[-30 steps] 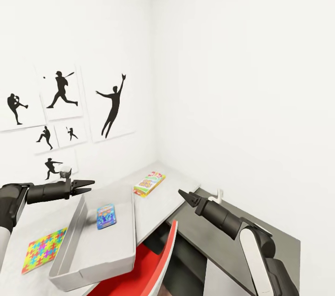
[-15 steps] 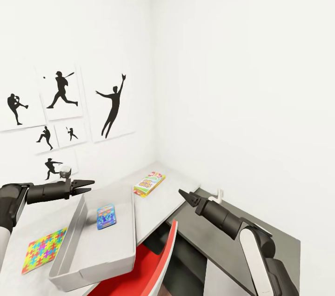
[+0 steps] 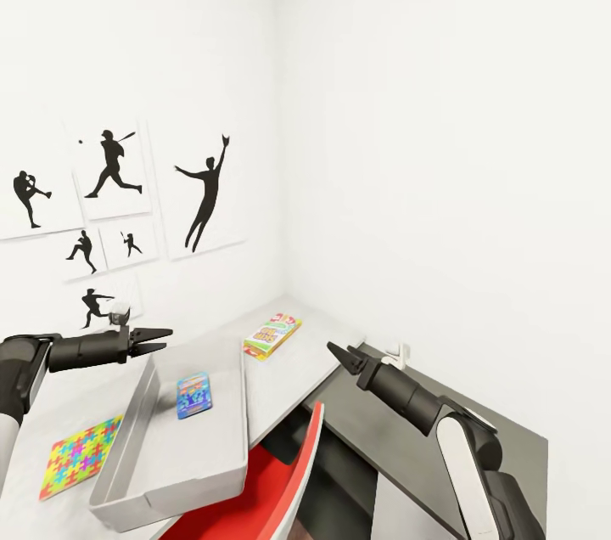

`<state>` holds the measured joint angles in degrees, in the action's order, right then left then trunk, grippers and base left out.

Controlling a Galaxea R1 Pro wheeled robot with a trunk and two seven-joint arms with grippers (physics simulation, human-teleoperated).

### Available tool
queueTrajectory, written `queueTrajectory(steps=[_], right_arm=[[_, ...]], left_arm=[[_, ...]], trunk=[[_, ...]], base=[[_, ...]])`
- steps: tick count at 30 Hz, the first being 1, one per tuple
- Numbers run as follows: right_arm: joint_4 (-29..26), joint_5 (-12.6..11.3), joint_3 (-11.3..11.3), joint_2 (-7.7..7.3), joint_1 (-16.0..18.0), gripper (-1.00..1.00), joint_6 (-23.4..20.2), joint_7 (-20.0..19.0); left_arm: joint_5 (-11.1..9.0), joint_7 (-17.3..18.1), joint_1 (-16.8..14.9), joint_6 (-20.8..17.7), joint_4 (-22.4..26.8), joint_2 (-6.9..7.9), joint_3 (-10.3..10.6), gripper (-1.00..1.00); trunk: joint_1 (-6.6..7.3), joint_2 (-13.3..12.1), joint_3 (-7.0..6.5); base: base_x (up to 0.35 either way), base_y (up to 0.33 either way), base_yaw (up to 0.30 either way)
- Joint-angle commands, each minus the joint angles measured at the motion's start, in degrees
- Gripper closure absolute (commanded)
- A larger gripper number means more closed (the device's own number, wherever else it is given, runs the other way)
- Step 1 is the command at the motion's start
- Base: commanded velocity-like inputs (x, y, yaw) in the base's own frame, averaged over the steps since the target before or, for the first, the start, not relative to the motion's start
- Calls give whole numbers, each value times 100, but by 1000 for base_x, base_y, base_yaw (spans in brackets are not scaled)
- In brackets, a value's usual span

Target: Put all the toys in the child's room - the three board games (two on the bed and one on the table), the two jigsaw puzzles on the table, and the tennis ball on the table - inside the toy box on the table in the child's room.

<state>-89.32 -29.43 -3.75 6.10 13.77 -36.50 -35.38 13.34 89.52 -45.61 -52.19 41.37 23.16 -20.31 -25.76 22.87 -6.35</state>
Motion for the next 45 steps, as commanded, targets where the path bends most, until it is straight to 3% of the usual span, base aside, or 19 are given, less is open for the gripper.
queueTrajectory(steps=[1, 17, 45], right_arm=[[1, -23, -13, 6, 3, -100, -42, -13], [4, -19, -28, 3, 3, -100, -41, -11], [20, -19, -37, 6, 3, -100, -33, -4]], left_arm=[[59, 48, -3, -59, 3, -4, -18, -100], [46, 48, -2, -43, 3, 10, -45, -100], [46, 48, -4, -28, 3, -4, 6, -100]], trunk=[[-2, 5, 2], [-2, 5, -48], [-2, 5, -86]], base=[[0, 0, -17], [-21, 0, -204], [-220, 0, -209]])
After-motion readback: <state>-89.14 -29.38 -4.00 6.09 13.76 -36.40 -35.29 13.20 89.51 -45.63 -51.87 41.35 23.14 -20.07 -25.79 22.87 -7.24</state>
